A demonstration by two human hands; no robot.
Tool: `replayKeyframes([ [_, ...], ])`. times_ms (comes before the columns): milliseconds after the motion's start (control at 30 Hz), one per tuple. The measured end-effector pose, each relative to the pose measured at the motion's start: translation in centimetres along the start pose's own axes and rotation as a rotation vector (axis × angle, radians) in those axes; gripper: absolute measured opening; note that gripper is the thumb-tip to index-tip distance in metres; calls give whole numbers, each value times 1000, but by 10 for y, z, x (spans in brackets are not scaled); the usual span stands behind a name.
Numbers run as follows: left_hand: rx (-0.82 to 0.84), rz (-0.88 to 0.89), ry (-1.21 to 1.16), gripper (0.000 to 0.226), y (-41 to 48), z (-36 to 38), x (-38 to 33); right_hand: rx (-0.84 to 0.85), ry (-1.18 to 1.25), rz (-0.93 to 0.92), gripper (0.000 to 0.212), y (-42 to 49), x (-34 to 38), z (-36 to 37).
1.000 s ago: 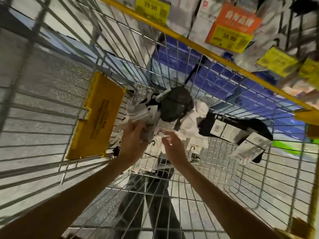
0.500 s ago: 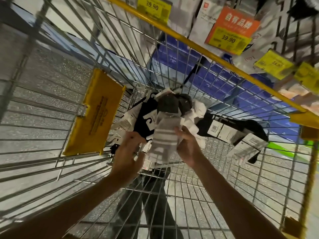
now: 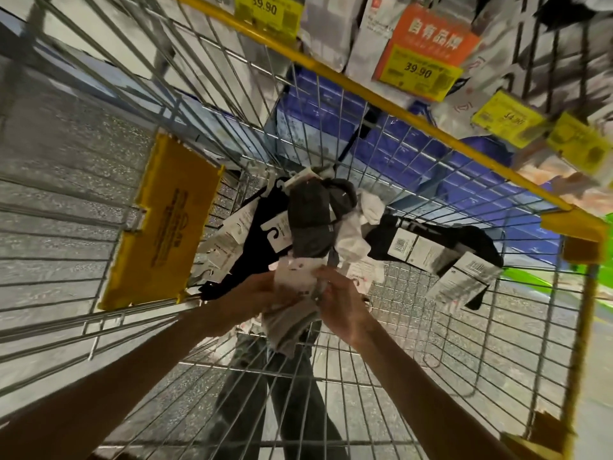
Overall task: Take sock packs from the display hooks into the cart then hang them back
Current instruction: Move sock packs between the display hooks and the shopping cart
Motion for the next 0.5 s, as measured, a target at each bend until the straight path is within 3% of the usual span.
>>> replayKeyframes([
  [100, -165, 38, 58, 24, 8, -12, 14, -216, -250, -104, 26, 14, 4, -11],
  [167, -294, 24, 14, 20, 11, -23, 18, -529, -625, -348, 34, 27, 21, -31],
  [233, -381, 25, 7, 28, 15, -30, 20, -686, -905, -566, 52, 36, 39, -36],
  [300, -441, 48, -50, 49, 17, -36, 21, -704, -1010, -560, 81, 53, 48, -35],
  [367, -494, 70, -73, 77, 18, -45, 26, -699, -1091, -456, 92, 75, 53, -35],
  [433, -549, 122, 37, 87, 16, -53, 27, -678, -1174, -358, 87, 93, 52, -32],
  [500, -590, 176, 119, 78, 12, -58, 26, -633, -1148, -359, 73, 98, 49, -26],
])
Point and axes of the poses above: each hand's wrist, its own y-axis towards the middle knuckle, its own z-axis out of the palm, x = y × z, the point moved 7 cm from there along y, towards the middle knuckle, and after that the axes turned 12 degrees about -x, right-handed, at the moved point
